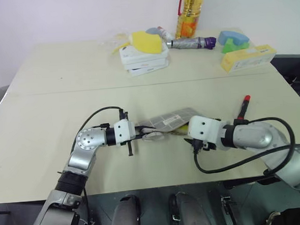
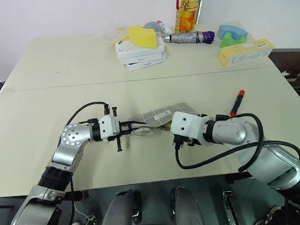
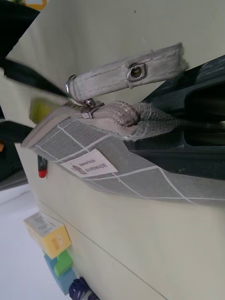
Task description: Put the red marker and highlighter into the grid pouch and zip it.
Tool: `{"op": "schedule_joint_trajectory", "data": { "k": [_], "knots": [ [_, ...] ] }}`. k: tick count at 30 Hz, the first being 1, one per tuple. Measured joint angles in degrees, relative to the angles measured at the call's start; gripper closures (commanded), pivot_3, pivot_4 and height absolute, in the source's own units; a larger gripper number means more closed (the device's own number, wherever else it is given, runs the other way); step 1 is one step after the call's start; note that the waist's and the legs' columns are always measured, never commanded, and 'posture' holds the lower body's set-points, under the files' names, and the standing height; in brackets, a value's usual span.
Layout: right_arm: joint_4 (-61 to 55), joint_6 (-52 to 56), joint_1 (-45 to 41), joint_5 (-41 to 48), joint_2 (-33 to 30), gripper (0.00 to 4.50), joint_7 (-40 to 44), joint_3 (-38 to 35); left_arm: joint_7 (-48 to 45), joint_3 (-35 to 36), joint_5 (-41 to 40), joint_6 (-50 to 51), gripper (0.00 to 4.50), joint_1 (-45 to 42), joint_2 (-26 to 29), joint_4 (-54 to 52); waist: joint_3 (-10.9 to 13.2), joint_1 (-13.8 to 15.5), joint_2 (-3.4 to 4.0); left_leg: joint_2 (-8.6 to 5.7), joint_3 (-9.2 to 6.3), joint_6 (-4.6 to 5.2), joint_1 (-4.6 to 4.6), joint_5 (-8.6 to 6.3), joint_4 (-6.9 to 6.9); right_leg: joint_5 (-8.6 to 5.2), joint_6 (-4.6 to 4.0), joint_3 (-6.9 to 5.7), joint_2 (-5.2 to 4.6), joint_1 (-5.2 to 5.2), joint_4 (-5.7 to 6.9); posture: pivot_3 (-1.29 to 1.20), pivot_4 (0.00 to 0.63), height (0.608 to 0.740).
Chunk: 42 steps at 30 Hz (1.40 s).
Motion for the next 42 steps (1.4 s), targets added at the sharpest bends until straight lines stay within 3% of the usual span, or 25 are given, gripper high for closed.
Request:
{"op": "schedule_joint_trajectory", "data": {
  "k": [1,3,8,10,14,21,29,31,37,40,42],
  "knots": [
    [-0.02,-0.18,1.15,0.01,0.13,0.21,-0.02,-1.61,0.27,0.03,0.03,0.01,4.5,-0.07,0.02,0.02,0.0,-0.01,0.0,0.0,-0.02,0.01,-0.02,0.0,0.06,0.0,0.0,-0.01,0.0,0.0,0.01,0.0,0.15,0.74],
    [-0.02,-0.13,2.89,0.8,1.16,0.21,-0.31,-5.67,1.39,0.16,0.29,0.0,4.5,-0.15,0.04,0.11,0.0,-0.03,0.0,0.01,-0.02,0.03,-0.05,-0.02,0.17,0.0,0.01,-0.01,0.01,0.0,0.05,0.0,0.15,0.74],
    [-0.54,4.75,6.02,11.96,15.33,0.21,-1.12,-26.17,7.84,2.2,1.25,0.7,4.5,-0.32,-0.81,1.21,-0.01,-0.03,-0.01,0.05,-0.08,0.06,-0.08,-0.03,0.35,0.01,0.01,-0.02,0.04,0.05,0.18,0.0,0.15,0.74],
    [-0.43,6.12,6.63,13.58,15.91,0.21,-1.6,-30.17,9.92,2.99,1.23,1.73,4.5,-0.28,-1.27,1.71,-0.01,0.04,-0.01,0.02,-0.07,0.06,-0.08,-0.04,0.38,0.01,0.01,-0.02,-0.01,0.07,0.18,0.0,0.15,0.74],
    [12.82,14.78,5.47,11.12,23.33,0.09,-12.78,-40.51,15.84,4.65,1.09,4.34,4.5,-0.12,-4.89,2.7,-0.11,0.12,-0.15,-0.05,-0.05,0.06,-0.07,-0.04,0.45,0.05,0.07,-0.03,-0.12,0.18,0.16,0.0,0.15,0.74],
    [25.18,17.46,3.1,4.89,31.03,0.09,-27.31,-44.89,18.46,4.5,1.15,4.99,4.5,0.4,-7.36,4.36,-0.14,-0.49,0.04,0.01,-0.02,0.08,0.0,-0.05,0.35,0.05,0.06,0.03,0.02,0.05,0.3,0.0,0.15,0.74],
    [34.76,12.73,-1.15,5.78,36.82,0.09,-30.3,-46.92,18.31,4.4,1.15,4.82,4.5,0.41,-7.72,5.4,-0.13,-0.24,0.07,0.0,0.0,0.08,-0.01,-0.05,0.36,0.05,0.07,0.04,0.01,0.06,0.31,0.0,0.15,0.74],
    [37.33,10.71,-1.45,5.76,36.86,0.9,-30.76,-46.91,18.2,4.39,1.15,4.82,4.5,0.42,-7.88,5.44,-0.13,-0.18,0.07,0.0,0.0,0.08,-0.02,-0.05,0.36,0.05,0.07,0.04,0.01,0.06,0.31,0.0,0.15,0.74],
    [38.77,7.99,-1.48,5.77,36.9,4.05,-32.33,-47.01,18.04,4.47,1.15,4.95,4.5,0.7,-7.75,5.44,-0.13,-0.21,0.08,0.0,-0.02,0.09,-0.02,-0.05,0.35,0.05,0.07,0.04,0.01,0.05,0.31,0.0,0.15,0.74],
    [38.09,7.11,-0.54,5.5,35.65,4.13,-31.8,-45.62,17.89,4.46,1.1,5.05,4.5,0.69,-7.68,5.36,-0.11,-0.21,0.1,0.0,0.0,0.09,-0.03,-0.05,0.35,0.05,0.07,0.04,0.0,0.05,0.3,0.0,0.15,0.74],
    [34.0,5.61,3.4,4.1,29.91,4.13,-28.31,-39.71,17.59,4.51,0.82,5.35,4.5,0.66,-7.42,5.32,-0.07,-0.09,0.23,-0.02,-0.02,0.1,-0.09,-0.06,0.35,0.05,0.08,0.04,-0.03,0.02,0.29,0.0,0.15,0.74]
  ]
}}
